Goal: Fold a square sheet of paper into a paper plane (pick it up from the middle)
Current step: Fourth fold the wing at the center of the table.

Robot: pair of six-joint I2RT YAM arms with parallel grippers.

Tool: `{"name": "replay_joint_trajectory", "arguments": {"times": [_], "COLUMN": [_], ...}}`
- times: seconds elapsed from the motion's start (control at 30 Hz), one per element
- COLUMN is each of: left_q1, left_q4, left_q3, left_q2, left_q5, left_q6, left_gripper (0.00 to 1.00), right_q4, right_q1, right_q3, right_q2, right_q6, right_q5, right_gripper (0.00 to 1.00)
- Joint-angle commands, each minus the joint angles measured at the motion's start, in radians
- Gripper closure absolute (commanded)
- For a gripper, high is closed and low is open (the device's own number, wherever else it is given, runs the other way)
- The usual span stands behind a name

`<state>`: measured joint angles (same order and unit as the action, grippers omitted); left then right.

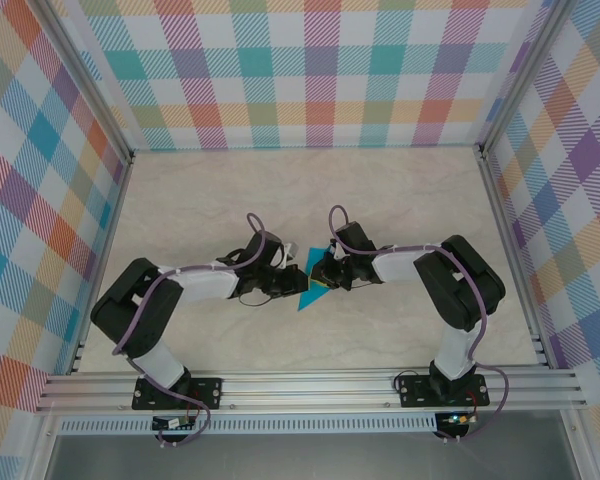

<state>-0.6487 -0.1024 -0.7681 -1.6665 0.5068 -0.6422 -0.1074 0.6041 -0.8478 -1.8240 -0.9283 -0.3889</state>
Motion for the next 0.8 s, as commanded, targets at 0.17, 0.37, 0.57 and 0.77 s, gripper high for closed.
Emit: {"name": "replay_joint_trajectory", "arguments": {"times": [0.17, 0.37, 0.57, 0.77], "left_q1": [-0.011, -0.011, -0.01, -0.01], "left_q4": [0.018, 0.024, 0.031, 0.041], "left_q3": [-0.027, 0.023, 0.043, 0.032], "left_q2": [-0.121, -0.154, -0.15, -0.157], "left_q5": [-0.099, -0.12, -0.128, -0.121], "left_q6": [0.01, 0.015, 0.025, 0.039], "left_gripper": [0.93, 0.97, 0.98, 0.99], "right_q4": [0.062, 0.036, 0.009, 0.003], "right_q1": [-0.003, -0.003, -0.003, -0.003], "right_q3": [0.023, 0.001, -0.032, -0.061], "right_q2": [-0.014, 0.011, 0.048, 0.041], "right_q6": [-0.004, -0.005, 0.009, 0.009], "right_q5": [0.027, -0.003, -0.05, -0.07], "right_gripper": [0.87, 0.87, 0.88, 0.89]}}
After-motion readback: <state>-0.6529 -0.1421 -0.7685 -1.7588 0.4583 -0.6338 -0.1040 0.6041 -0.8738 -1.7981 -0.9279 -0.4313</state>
